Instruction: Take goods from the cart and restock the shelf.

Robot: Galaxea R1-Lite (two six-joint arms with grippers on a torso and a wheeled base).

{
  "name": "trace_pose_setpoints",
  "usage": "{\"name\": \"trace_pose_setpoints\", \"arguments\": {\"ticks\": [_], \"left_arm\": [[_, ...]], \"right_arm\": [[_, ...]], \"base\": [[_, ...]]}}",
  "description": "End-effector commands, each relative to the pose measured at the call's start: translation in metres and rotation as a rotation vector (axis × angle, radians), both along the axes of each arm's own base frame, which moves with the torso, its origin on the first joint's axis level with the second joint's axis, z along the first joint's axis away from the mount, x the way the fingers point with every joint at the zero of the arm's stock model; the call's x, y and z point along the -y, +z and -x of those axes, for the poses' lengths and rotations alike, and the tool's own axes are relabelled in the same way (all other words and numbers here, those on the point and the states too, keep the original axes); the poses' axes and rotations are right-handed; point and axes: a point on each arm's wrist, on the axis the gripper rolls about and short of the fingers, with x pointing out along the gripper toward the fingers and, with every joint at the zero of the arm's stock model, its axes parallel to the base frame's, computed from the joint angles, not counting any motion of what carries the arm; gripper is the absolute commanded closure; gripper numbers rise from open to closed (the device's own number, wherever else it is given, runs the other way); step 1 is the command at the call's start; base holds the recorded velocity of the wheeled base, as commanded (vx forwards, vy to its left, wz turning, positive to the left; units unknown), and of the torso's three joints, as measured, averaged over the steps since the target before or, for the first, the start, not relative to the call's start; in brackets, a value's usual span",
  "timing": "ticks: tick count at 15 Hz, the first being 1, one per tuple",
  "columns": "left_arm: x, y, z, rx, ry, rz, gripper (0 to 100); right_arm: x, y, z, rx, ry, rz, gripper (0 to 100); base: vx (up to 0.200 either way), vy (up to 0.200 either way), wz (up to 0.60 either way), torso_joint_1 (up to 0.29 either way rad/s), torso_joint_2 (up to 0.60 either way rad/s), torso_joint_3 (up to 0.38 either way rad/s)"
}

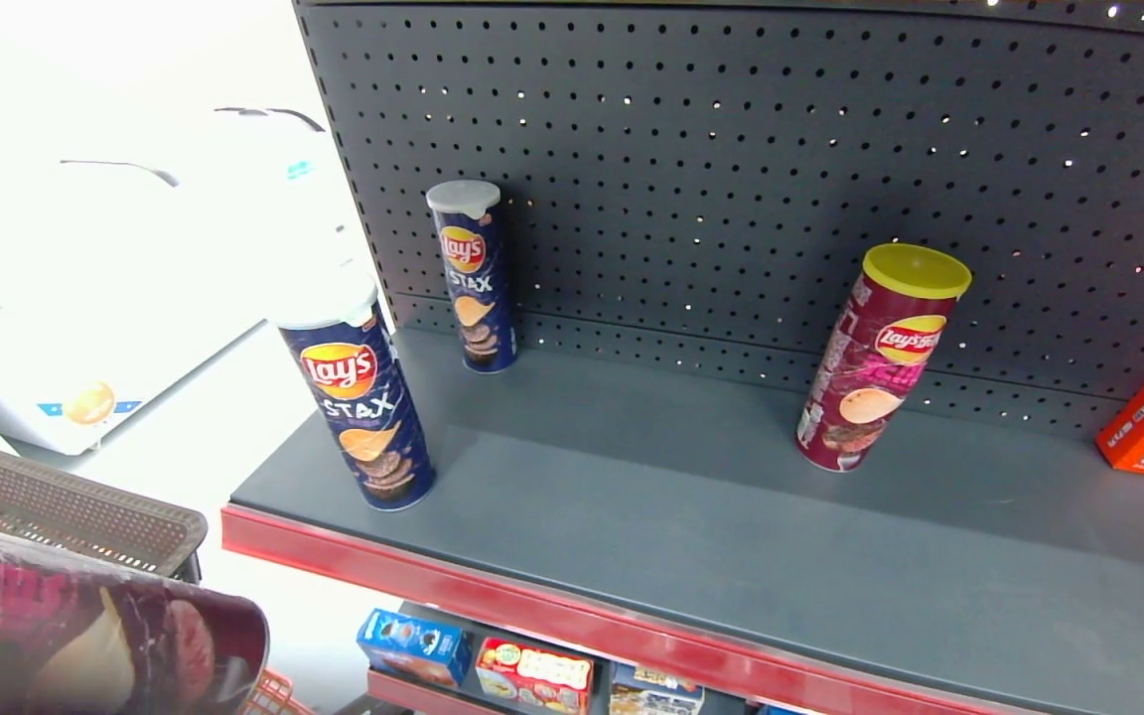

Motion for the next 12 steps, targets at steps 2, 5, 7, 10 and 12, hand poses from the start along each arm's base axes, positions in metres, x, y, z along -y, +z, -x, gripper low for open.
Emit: {"name": "trace_pose_setpoints", "arguments": {"ticks": [2, 5, 7, 10, 12], "left_arm": [[0.015, -0.001, -0.017, -0.087, -0.166, -0.041, 100], [0.032, 0.003, -0.034, -0.147, -0.252, -0.078, 100], [0.042, 0.011, -0.047, -0.169, -0.258, -0.090, 100], [0.051, 0.017, -0.060, -0.192, -0.259, -0.103, 100], [0.057, 0.017, -0.068, -0.211, -0.259, -0.115, 100]], "right_arm": [[0.000, 0.000, 0.000, 0.000, 0.000, 0.000, 0], [0.000, 0.000, 0.000, 0.000, 0.000, 0.000, 0], [0.000, 0.000, 0.000, 0.000, 0.000, 0.000, 0], [0.000, 0.000, 0.000, 0.000, 0.002, 0.002, 0], [0.000, -0.001, 0.000, -0.002, 0.002, 0.000, 0]], "base": [[0.000, 0.000, 0.00, 0.000, 0.00, 0.000], [0.000, 0.000, 0.00, 0.000, 0.00, 0.000], [0.000, 0.000, 0.00, 0.000, 0.00, 0.000], [0.000, 0.000, 0.00, 0.000, 0.00, 0.000], [0.000, 0.000, 0.00, 0.000, 0.00, 0.000]]}}
